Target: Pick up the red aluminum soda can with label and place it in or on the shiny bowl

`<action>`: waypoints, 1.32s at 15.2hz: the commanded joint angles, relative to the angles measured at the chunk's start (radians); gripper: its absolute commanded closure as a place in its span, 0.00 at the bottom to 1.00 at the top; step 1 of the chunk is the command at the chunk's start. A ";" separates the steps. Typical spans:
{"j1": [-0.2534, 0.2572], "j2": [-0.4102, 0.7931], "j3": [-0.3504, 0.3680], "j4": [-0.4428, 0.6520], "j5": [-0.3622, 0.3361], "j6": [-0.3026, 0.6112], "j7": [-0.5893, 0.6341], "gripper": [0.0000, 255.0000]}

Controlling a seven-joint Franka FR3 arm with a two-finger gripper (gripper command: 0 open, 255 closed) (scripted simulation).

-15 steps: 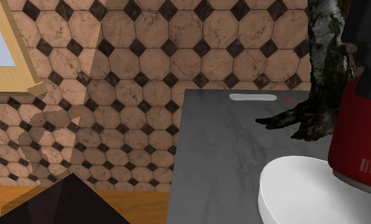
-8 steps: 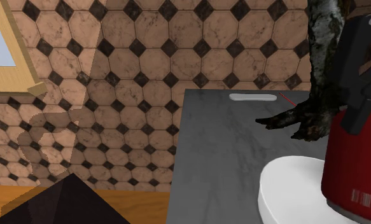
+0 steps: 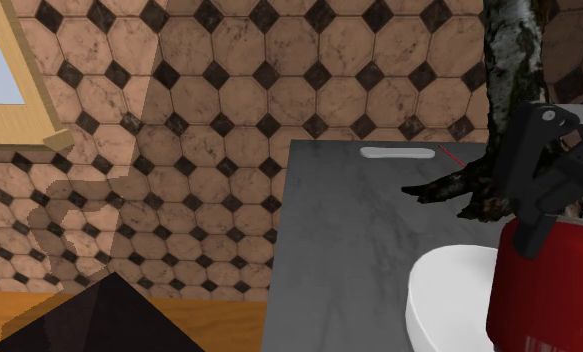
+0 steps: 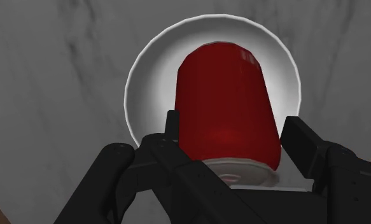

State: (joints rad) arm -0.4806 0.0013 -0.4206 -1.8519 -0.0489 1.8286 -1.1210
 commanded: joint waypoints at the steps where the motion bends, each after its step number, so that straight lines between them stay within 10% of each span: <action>1: 0.000 -0.002 0.000 -0.007 -0.001 0.007 0.000 1.00; 6: 0.000 -0.002 0.000 -0.007 -0.001 0.007 0.000 1.00; 7: 0.000 -0.002 0.000 -0.007 -0.001 0.007 0.000 0.00; 20: 0.002 0.000 0.002 0.122 0.001 -0.121 -0.001 0.00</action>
State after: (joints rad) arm -0.4780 0.0010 -0.4180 -1.7315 -0.0475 1.7097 -1.1218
